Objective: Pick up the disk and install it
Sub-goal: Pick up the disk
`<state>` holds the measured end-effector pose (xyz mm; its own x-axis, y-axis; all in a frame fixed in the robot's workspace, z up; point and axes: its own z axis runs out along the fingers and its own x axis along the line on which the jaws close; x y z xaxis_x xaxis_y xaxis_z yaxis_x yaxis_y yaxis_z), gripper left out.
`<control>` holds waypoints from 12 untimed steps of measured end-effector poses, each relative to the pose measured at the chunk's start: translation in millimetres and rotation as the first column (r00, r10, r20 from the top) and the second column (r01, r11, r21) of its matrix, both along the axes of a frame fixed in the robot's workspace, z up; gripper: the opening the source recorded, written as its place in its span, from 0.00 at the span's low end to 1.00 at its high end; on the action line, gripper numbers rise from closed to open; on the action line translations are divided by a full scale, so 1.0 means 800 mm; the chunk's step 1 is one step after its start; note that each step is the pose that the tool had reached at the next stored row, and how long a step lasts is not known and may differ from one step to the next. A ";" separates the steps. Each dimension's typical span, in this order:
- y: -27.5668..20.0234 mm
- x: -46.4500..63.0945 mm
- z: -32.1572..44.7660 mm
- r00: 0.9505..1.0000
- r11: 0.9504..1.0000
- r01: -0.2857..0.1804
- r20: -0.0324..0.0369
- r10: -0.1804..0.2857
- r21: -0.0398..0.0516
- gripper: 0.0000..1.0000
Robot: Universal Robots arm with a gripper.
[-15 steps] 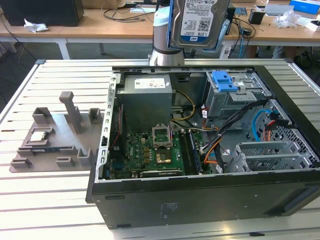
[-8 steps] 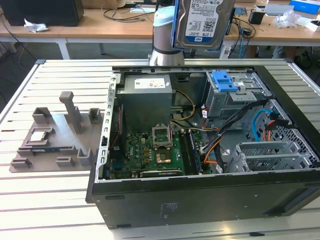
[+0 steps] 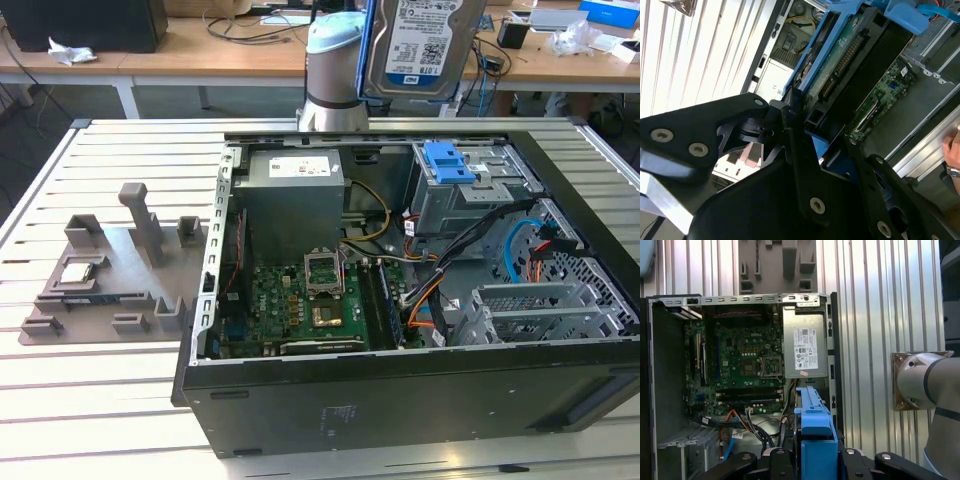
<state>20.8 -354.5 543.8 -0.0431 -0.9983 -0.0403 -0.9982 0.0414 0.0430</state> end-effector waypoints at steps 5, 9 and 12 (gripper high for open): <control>-0.0005 0.014 -0.0005 1.000 1.000 0.000 0.000 0.000 0.000 0.37; -0.0006 0.041 -0.0009 1.000 1.000 0.000 -0.001 0.000 0.000 0.37; -0.0005 0.061 -0.0012 1.000 1.000 0.000 -0.002 0.000 0.000 0.37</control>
<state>69.7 -355.0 542.8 -0.0431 -0.9983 -0.0403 -0.9981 0.0413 0.0454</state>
